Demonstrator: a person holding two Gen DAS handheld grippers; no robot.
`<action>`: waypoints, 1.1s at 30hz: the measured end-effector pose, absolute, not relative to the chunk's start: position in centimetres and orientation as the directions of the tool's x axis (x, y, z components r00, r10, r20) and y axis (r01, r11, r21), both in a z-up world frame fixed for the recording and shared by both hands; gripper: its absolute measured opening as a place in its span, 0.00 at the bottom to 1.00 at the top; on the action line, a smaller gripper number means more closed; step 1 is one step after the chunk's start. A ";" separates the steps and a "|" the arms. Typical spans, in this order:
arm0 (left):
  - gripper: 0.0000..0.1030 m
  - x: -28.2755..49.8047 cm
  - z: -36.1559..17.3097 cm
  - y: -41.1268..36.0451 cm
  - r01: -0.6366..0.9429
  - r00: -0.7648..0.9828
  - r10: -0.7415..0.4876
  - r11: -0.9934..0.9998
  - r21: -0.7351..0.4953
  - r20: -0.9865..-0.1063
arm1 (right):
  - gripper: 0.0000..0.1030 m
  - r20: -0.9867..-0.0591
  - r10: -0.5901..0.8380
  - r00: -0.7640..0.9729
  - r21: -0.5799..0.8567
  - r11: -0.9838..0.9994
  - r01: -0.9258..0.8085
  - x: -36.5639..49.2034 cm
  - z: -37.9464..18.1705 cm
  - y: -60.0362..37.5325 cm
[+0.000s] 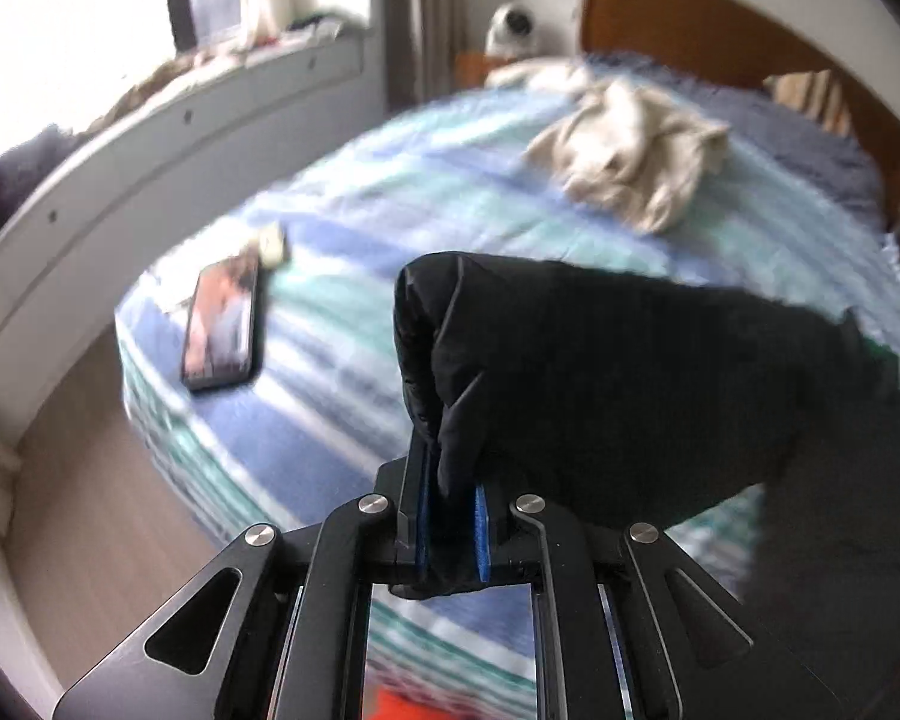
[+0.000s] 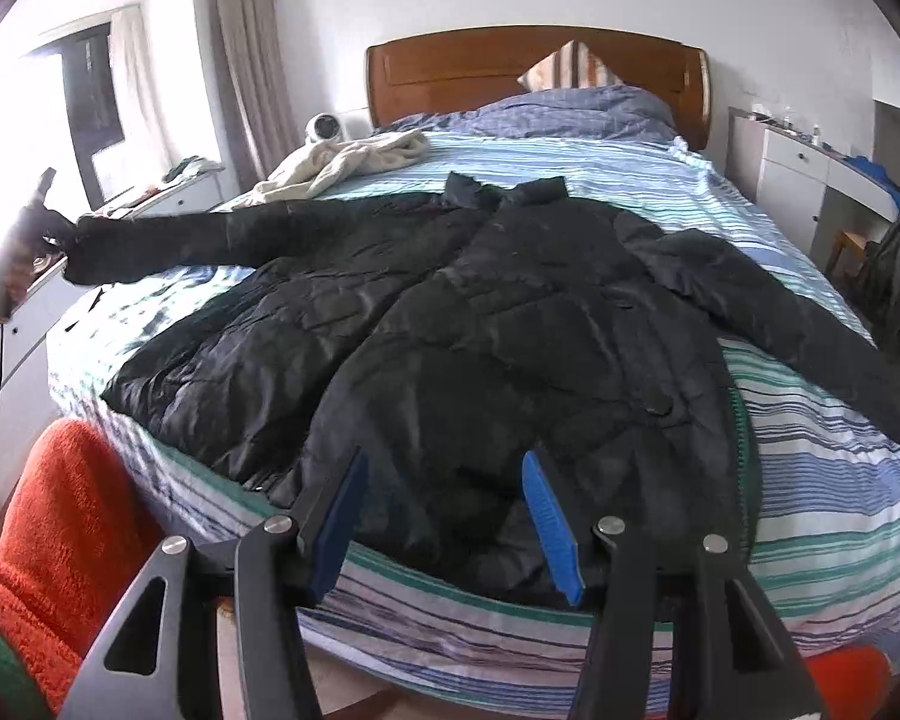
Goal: Fold large clothes
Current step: 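Grasp the other sleeve with the left gripper and spread it flat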
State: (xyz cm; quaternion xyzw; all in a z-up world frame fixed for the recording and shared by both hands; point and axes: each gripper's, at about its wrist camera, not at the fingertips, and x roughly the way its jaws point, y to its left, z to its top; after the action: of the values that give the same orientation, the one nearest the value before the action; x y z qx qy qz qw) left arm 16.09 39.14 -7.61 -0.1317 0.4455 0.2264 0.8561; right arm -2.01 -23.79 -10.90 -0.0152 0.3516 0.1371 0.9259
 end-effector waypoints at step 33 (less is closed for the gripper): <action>0.18 7.6 -16.3 13.9 0.087 0.342 -0.300 0.954 -0.288 -0.891 | 0.20 -0.807 0.268 0.526 0.338 0.940 0.041 1.3 -14.8 -38.0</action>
State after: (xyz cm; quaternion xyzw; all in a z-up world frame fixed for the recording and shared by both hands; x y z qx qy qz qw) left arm 7.58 13.92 -16.29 -0.0950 0.5613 -0.1190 0.8135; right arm 1.30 -38.02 -14.80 0.1600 0.4824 0.0659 0.8587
